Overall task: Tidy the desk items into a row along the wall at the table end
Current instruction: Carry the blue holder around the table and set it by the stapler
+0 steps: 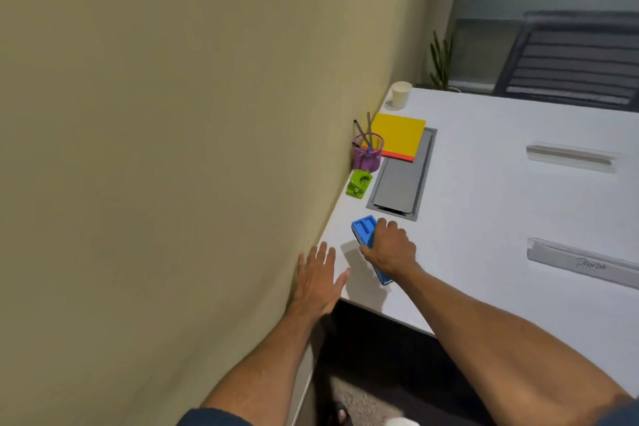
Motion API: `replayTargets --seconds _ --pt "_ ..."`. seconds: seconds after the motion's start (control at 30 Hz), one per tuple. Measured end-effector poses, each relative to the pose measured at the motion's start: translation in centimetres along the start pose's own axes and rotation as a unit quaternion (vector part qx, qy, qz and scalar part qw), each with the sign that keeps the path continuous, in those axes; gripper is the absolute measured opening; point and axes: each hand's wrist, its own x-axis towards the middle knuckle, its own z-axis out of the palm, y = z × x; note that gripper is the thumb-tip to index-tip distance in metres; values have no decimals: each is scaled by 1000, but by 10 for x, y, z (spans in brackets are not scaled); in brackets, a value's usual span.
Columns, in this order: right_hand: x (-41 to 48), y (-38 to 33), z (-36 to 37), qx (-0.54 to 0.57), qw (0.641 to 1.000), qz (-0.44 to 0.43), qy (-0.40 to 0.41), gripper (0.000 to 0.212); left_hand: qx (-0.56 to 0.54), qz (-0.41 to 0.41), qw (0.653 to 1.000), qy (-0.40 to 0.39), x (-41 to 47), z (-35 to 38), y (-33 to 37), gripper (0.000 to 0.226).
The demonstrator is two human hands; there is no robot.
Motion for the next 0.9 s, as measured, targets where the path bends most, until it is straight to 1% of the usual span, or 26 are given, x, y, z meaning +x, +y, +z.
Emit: replayTargets --seconds 0.07,0.1,0.17,0.2,0.37,0.53,0.63,0.7,0.83,0.9 --pt "23 -2 6 5 1000 22 -3 60 -18 15 1000 -15 27 9 -6 69" --pt "24 -7 5 9 1000 19 0 61 -11 22 1000 -6 26 8 -8 68" --pt "47 -7 13 9 999 33 0 62 -24 40 999 -18 52 20 -10 68" --pt "48 -11 14 12 999 30 5 62 -15 52 998 -12 51 19 -12 68" --pt "91 -14 35 14 999 40 -5 66 -39 61 997 -18 82 46 -13 68" --pt "111 -13 50 18 999 41 -12 73 -6 78 997 -22 89 67 -15 73" --pt "115 -13 56 25 999 47 -8 78 16 84 996 -4 86 78 -17 73" --pt "117 -13 57 30 999 39 2 74 14 88 996 16 85 80 -18 73" --pt "116 -12 57 25 1000 5 -4 58 22 82 996 34 84 81 -19 75" --pt "118 -12 57 26 999 14 -26 60 18 73 997 31 84 80 -18 76"
